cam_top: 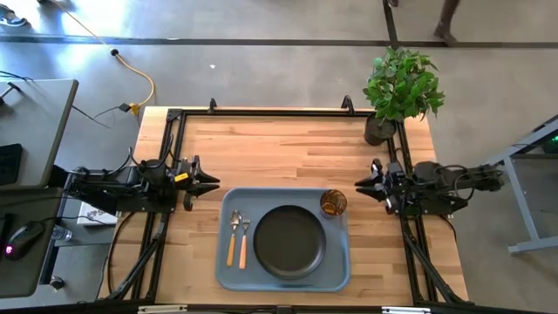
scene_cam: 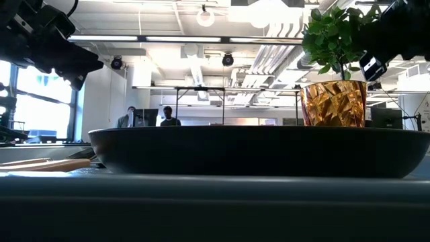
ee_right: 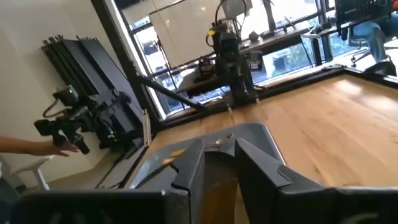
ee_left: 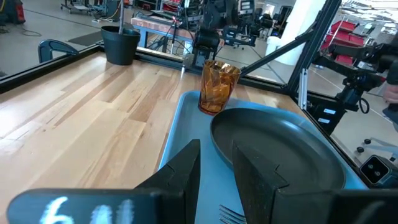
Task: Pick and place plate/cup/fork/spoon on tray
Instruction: Return to Home Position
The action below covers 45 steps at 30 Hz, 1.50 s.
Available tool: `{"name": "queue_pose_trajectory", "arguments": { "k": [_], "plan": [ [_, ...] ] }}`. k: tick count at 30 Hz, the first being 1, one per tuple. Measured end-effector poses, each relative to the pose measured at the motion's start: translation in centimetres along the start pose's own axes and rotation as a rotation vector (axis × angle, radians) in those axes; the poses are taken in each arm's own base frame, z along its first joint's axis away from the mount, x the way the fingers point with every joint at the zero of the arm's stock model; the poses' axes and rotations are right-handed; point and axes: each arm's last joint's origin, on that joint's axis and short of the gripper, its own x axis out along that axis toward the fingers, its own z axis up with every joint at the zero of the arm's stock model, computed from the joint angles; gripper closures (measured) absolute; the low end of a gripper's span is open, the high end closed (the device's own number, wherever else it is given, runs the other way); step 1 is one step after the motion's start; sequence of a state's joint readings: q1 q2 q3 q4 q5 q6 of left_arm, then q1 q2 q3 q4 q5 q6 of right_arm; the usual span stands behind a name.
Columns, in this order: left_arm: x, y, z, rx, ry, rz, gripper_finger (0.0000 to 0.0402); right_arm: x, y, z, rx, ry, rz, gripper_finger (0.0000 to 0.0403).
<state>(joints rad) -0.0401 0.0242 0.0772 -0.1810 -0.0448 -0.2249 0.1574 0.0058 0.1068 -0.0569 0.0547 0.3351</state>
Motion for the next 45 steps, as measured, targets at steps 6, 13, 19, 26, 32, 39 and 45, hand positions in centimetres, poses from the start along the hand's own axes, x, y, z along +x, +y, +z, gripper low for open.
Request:
{"name": "queue_pose_trajectory", "arguments": {
  "k": [6,13,19,26,32,39,45],
  "plan": [
    [0.0,0.0,0.0,0.000,0.000,0.000,0.0319,0.2,-0.4,-1.2,-0.004,0.039,-0.011,0.0333],
    [0.0,0.0,0.0,0.000,0.000,0.000,0.0319,0.2,-0.7,-2.0,-0.010,0.123,-0.040,0.0346],
    [0.0,0.0,0.0,0.000,0.000,0.000,0.0319,0.2,-0.7,-2.1,-0.054,0.127,-0.041,0.0377],
    [0.0,0.0,0.0,0.000,0.000,0.000,0.0319,0.2,-0.8,-2.1,-0.125,0.122,-0.058,0.0400],
    [0.0,0.0,0.0,0.000,0.000,0.000,0.0319,0.2,-0.8,-2.1,-0.112,0.122,-0.059,0.0396],
    [0.0,0.0,0.0,0.000,0.000,0.000,0.0319,0.2,-0.8,-2.1,-0.031,0.119,-0.065,0.0396],
    [0.0,0.0,0.0,0.000,0.000,0.000,0.0319,0.2,-0.8,-2.1,-0.031,0.119,-0.065,0.0396]
  ]
}}
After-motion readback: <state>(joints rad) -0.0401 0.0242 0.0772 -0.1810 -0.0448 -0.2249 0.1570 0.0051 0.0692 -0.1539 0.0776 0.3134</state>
